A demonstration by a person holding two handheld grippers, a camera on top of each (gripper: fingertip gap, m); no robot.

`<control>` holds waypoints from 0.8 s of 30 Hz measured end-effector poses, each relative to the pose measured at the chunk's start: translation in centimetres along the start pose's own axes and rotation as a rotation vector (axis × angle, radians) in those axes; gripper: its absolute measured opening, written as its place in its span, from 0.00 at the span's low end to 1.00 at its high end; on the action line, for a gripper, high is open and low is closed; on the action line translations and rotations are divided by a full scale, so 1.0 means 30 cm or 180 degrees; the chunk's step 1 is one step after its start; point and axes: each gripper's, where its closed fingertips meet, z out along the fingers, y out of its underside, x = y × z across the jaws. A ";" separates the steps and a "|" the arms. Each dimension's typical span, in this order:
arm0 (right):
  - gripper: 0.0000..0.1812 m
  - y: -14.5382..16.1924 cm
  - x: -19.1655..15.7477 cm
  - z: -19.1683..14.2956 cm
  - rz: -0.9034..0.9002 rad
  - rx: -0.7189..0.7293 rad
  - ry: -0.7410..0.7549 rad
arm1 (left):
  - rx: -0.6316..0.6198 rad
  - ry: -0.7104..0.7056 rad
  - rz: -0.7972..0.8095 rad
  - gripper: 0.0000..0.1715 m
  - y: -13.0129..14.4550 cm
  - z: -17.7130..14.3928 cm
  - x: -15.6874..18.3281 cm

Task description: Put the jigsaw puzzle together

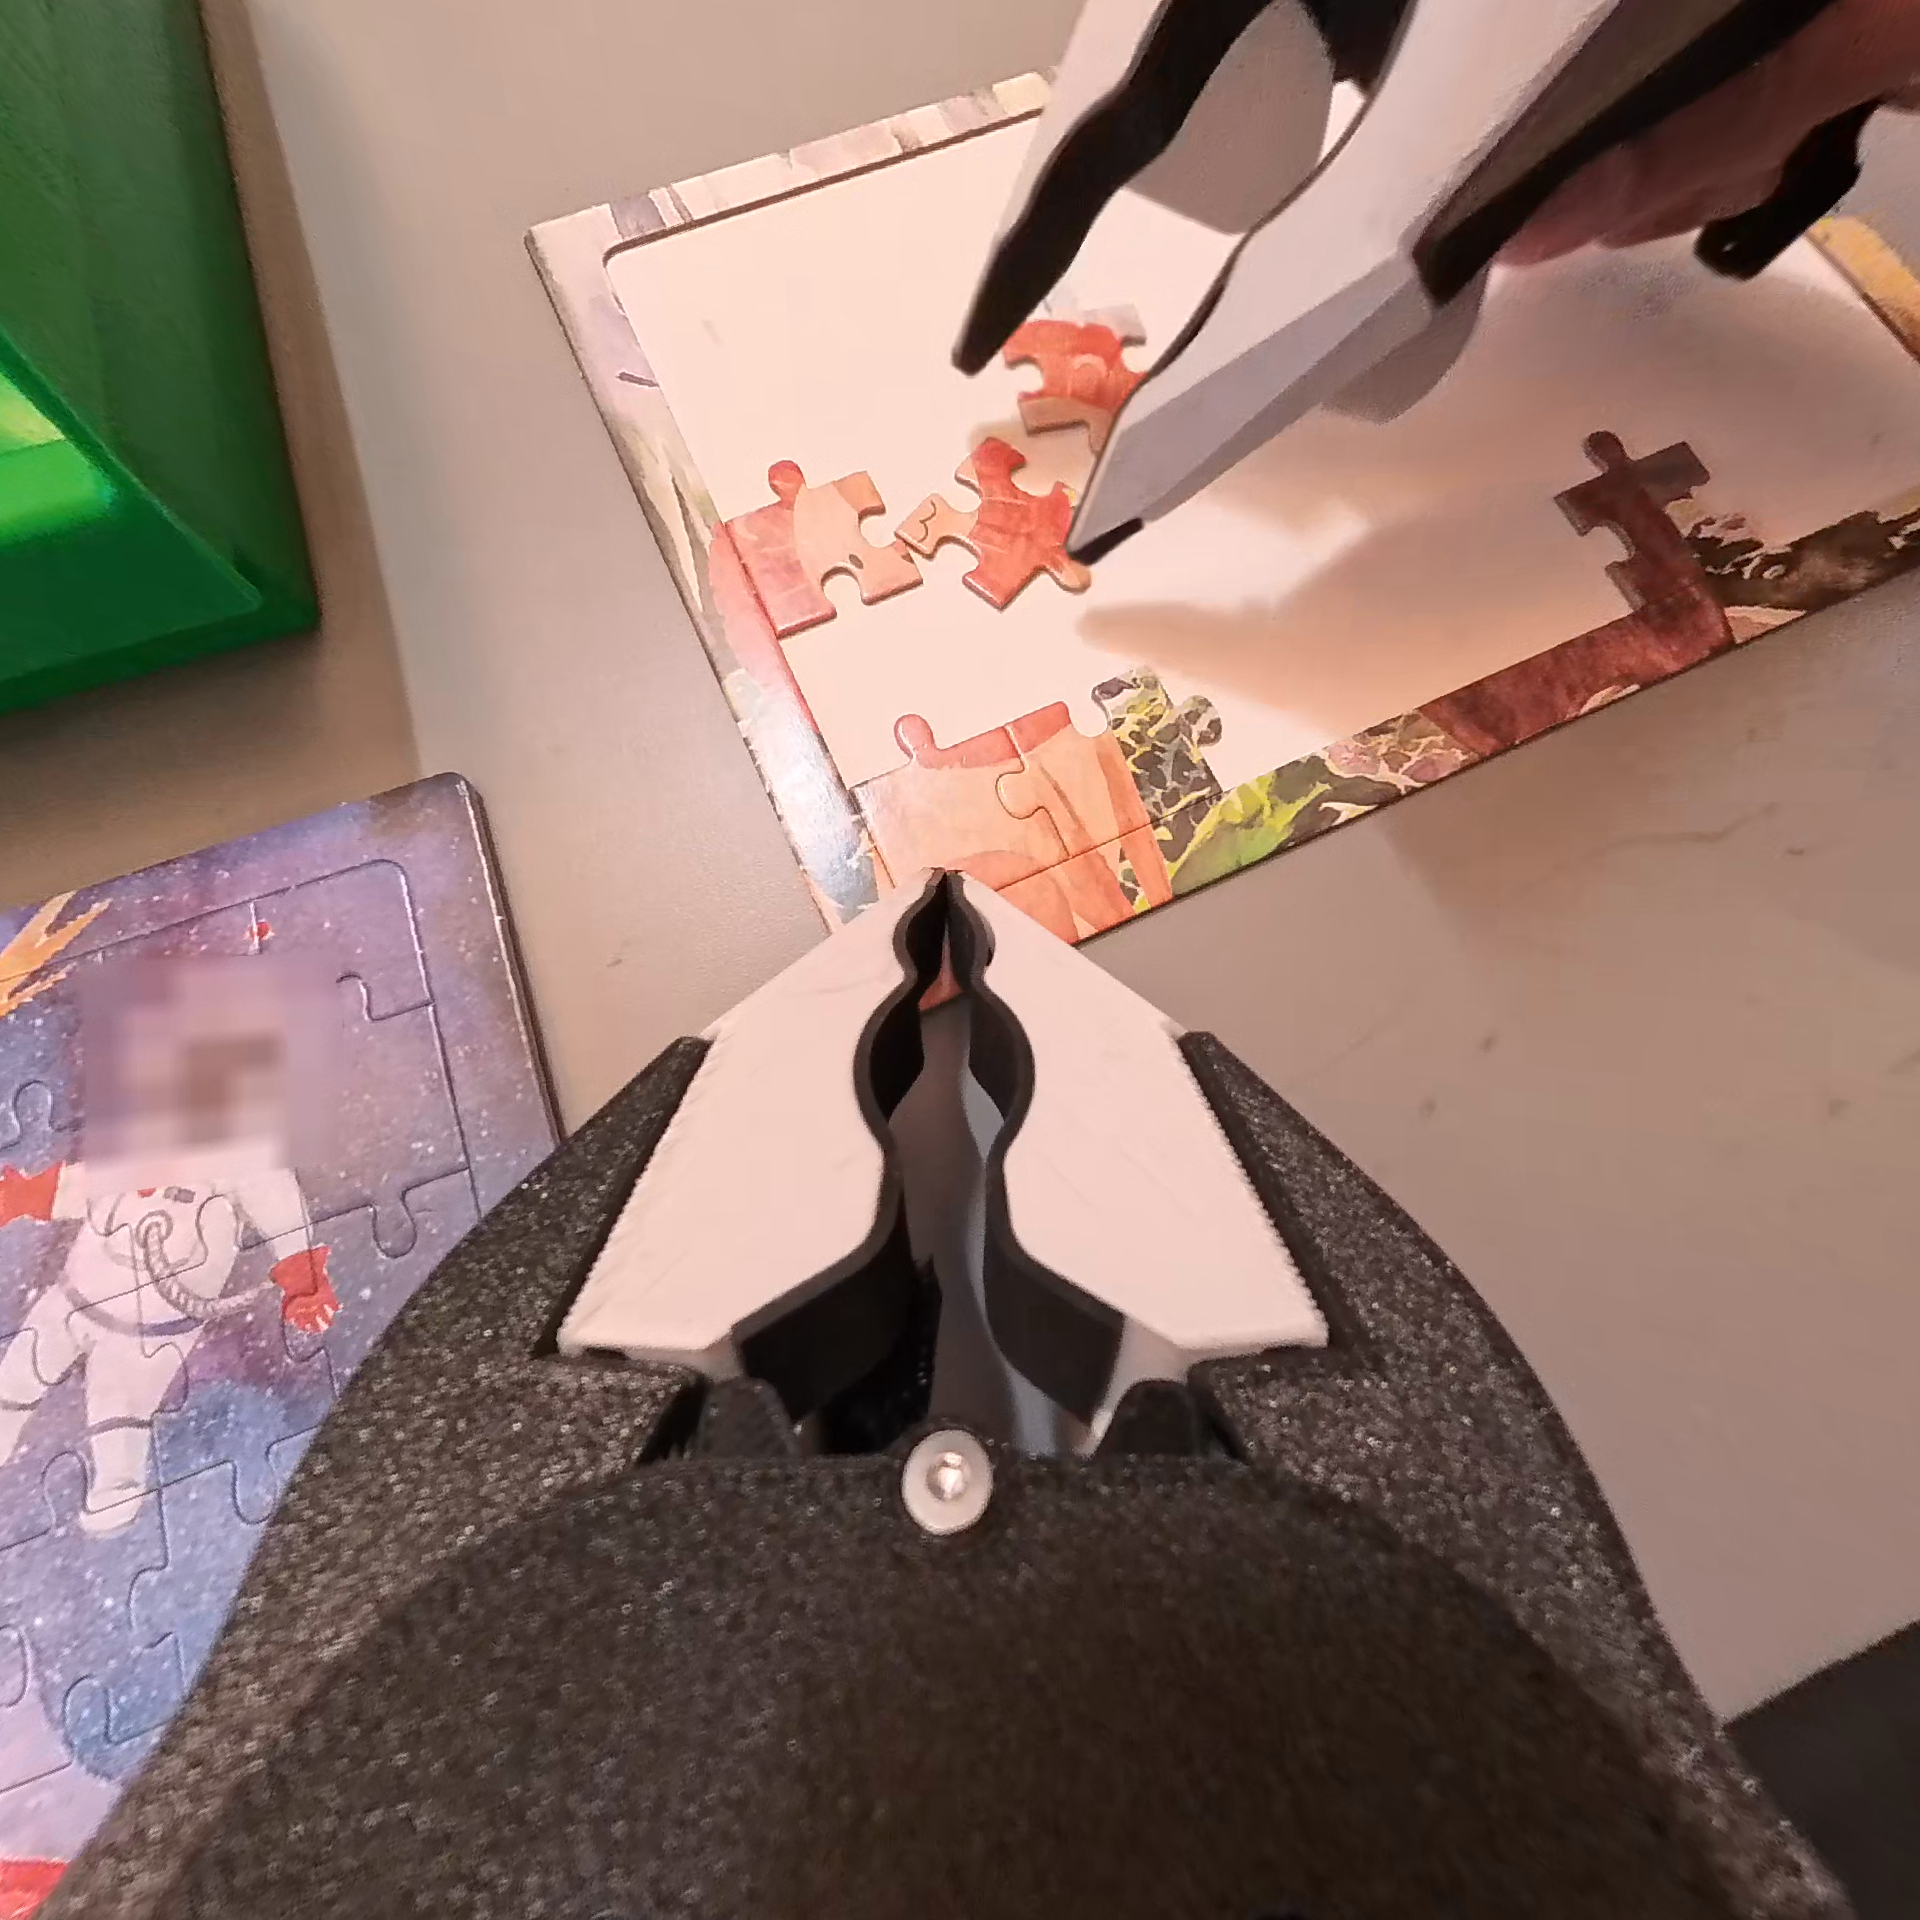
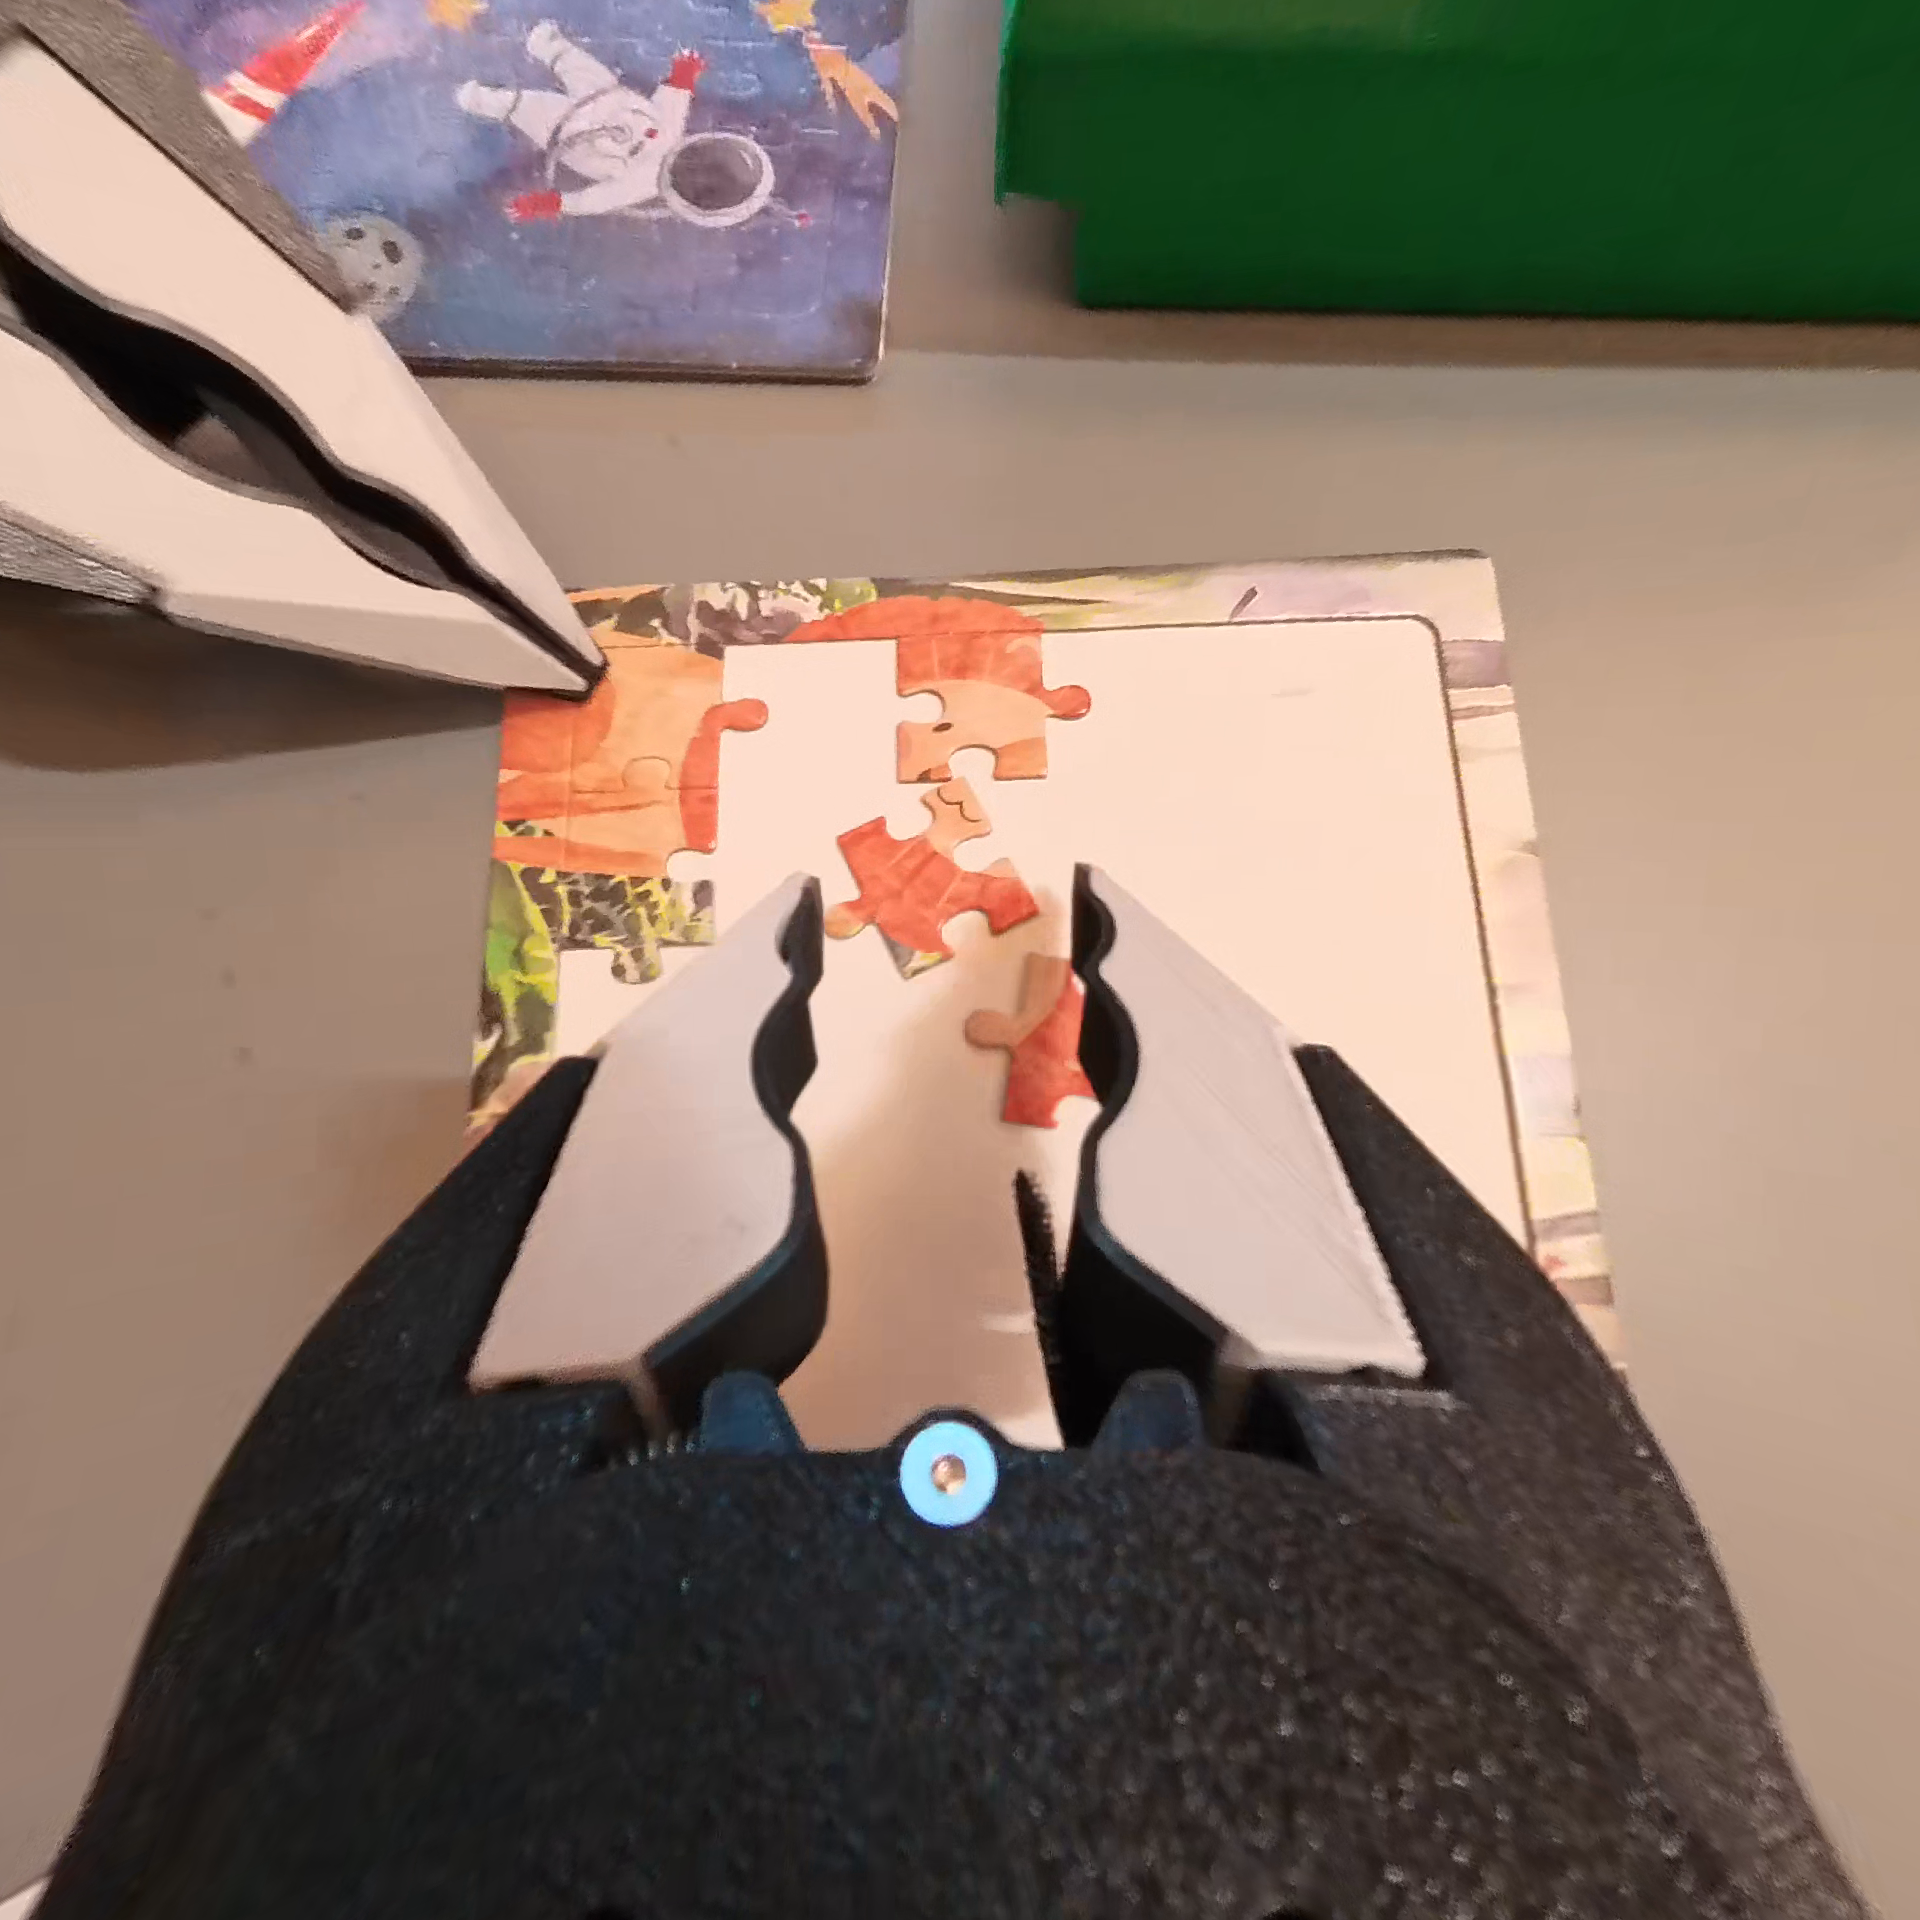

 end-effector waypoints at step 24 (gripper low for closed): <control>0.04 0.002 -0.026 -0.014 -0.0112 -0.0014 0.0192 | 0.0002 0.0002 -0.0001 0.00 0.000 0.001 0.000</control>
